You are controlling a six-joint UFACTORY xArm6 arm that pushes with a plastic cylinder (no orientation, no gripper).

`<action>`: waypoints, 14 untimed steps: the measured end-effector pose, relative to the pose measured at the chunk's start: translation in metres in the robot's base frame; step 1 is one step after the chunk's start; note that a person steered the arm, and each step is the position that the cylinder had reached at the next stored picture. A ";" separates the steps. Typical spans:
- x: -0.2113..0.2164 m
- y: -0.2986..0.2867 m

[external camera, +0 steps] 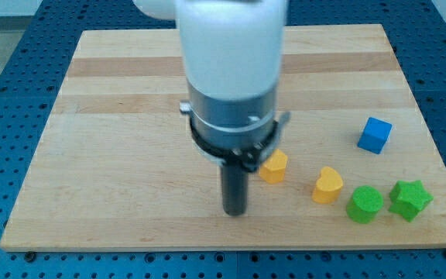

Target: Place the yellow hexagon diagonal to the yellow heart

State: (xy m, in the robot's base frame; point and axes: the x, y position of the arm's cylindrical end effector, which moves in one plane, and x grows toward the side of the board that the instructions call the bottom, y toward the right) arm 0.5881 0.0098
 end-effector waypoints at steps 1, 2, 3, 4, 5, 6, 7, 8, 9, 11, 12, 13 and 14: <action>0.030 0.029; 0.030 0.048; 0.030 0.089; 0.030 0.122; 0.030 0.142; 0.030 0.156; 0.030 0.156; 0.028 0.156; 0.028 0.156; 0.026 0.156; 0.026 0.156; 0.026 0.149; 0.026 0.117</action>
State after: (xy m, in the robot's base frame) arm 0.6138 0.1270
